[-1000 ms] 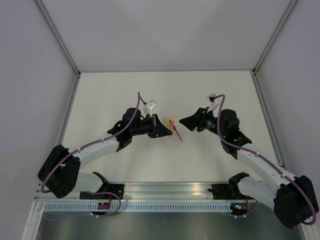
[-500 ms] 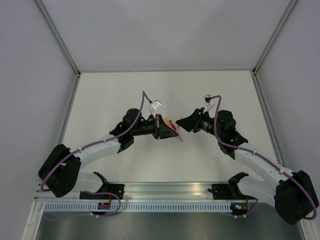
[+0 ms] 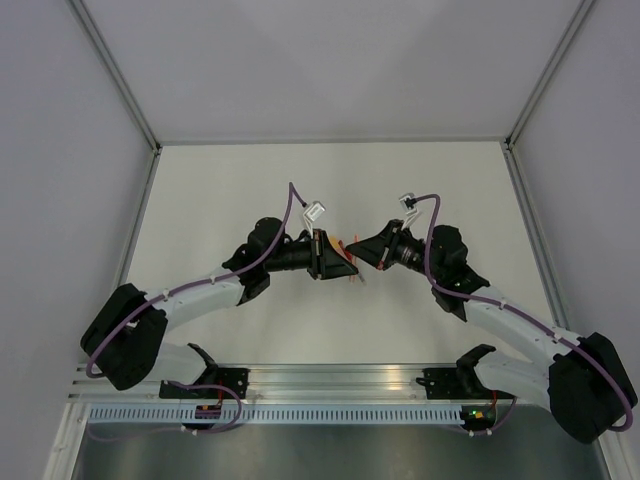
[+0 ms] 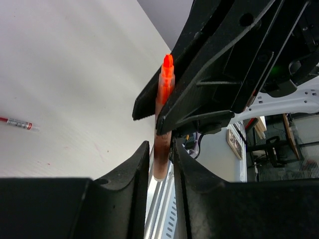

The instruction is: Insert the pens into the pen caps

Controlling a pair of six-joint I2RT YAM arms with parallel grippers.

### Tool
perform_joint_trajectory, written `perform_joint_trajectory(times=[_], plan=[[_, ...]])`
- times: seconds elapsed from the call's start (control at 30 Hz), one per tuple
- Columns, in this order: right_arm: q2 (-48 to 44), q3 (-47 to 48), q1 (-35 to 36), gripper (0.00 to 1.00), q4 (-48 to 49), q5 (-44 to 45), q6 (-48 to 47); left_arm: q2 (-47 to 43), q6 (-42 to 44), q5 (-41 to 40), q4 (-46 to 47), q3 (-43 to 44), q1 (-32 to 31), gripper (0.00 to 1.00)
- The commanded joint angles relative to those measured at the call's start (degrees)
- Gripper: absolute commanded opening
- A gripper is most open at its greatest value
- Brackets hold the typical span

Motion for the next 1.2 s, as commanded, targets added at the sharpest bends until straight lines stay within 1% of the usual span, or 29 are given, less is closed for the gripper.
perform_joint_trajectory(times=[0.0,0.13,0.23,0.27,0.33,0.37,0.43,0.47,0.5,0.53,0.57,0.6,0.63,0.67,0.7,0.73,0.77,0.8,0.83,0.87,0.9,0.97,1.0,1.07,1.1,1.13,1.17], plan=[[0.47,-0.84,0.66,0.00,4.53,-1.12,1.42,1.63,0.70,1.88,4.84,0.17,-0.14,0.30],[0.47,-0.93,1.01,0.00,5.14,-1.30,1.86,2.77,0.35,2.32,5.72,0.35,-0.23,0.29],[0.47,-1.02,1.10,0.00,5.40,-1.47,1.95,2.77,0.00,3.11,6.60,0.35,-0.23,0.08],[0.56,-1.02,1.10,0.00,5.41,-1.47,1.87,2.77,-0.17,3.11,6.52,0.26,-0.23,0.03],[0.73,-0.93,1.18,0.02,5.32,-1.47,1.78,2.34,-0.26,3.20,6.69,0.09,-0.23,0.02],[1.17,-0.84,1.18,0.11,5.32,-1.47,1.78,2.16,-0.53,3.20,6.86,0.00,-0.23,0.02],[1.52,-0.31,1.19,0.18,4.71,-2.17,1.60,1.20,-0.62,3.03,7.13,-0.53,-0.23,0.02],[1.78,0.21,1.27,0.31,4.53,-2.44,1.34,0.76,-0.70,2.16,7.04,-0.97,-0.23,0.02],[1.61,0.82,1.27,0.37,2.53,-2.61,0.90,0.32,-0.70,1.54,6.61,-1.15,-0.14,0.02],[1.35,1.53,1.27,0.43,0.59,-2.35,-0.06,-0.56,-0.18,0.66,3.82,-0.97,-0.22,0.02],[0.13,2.32,1.19,0.56,-1.52,-1.39,-2.07,-0.91,0.17,-0.22,1.61,-0.54,-0.14,0.02],[-0.84,4.06,1.18,0.59,-4.06,0.10,-3.13,-1.35,0.70,-1.88,-1.10,0.08,-0.05,0.02],[-1.98,4.78,1.27,0.60,-9.39,4.20,-4.28,-1.88,1.14,-3.20,-4.00,1.74,0.12,0.02],[-3.91,5.83,1.19,0.62,-12.06,6.42,-5.16,-2.67,1.93,-4.69,-9.95,2.54,0.30,0.02],[-4.53,7.84,1.18,0.62,-17.48,8.35,-6.47,-3.11,2.54,-8.10,-13.05,4.02,0.39,0.02],[-5.15,8.99,1.18,0.63,-20.49,10.37,-7.09,-3.72,3.85,-10.14,-16.22,4.65,0.39,0.02],[-5.33,10.22,1.18,0.63,-23.22,14.92,-7.27,-4.77,4.74,-11.99,-18.95,5.18,0.39,0.02],[-5.24,12.32,1.18,0.62,-28.64,17.31,-6.67,-5.48,5.53,-16.09,-23.32,5.62,0.39,0.02],[-4.90,13.21,1.18,0.62,-31.39,19.86,-5.88,-6.27,7.54,-18.31,-24.93,5.62,0.48,0.02],[-3.33,15.22,1.10,0.61,-35.94,25.63,-3.17,-8.63,8.60,-23.29,-26.52,4.32,0.48,0.02],[-2.27,16.29,1.01,0.61,-37.56,28.56,-3.14,-10.22,9.40,-25.52,-25.92,4.30,0.48,0.02],[1.67,18.22,0.22,0.60,-40.46,32.87,1.67,-13.82,10.54,-29.21,-23.12,-1.21,0.83,0.02],[3.27,20.67,-0.22,0.60,-43.61,36.29,3.26,-17.49,10.46,-31.41,-20.23,-5.15,1.26,0.02],[8.52,23.93,-1.97,0.58,-47.57,39.73,8.26,-20.85,10.98,-31.52,-18.80,-7.64,2.40,0.02],[10.21,27.69,-2.59,0.57,-52.20,43.49,10.11,-22.43,11.51,-31.95,-19.06,-8.61,2.50,0.02],[12.14,29.55,-3.73,0.56,-54.69,45.36,11.87,-25.32,13.17,-31.96,-19.67,-8.88,2.50,0.02],[15.73,31.57,-4.35,0.54,-57.06,47.46,15.71,-26.74,14.05,-31.87,-19.42,-9.40,2.50,0.02]])
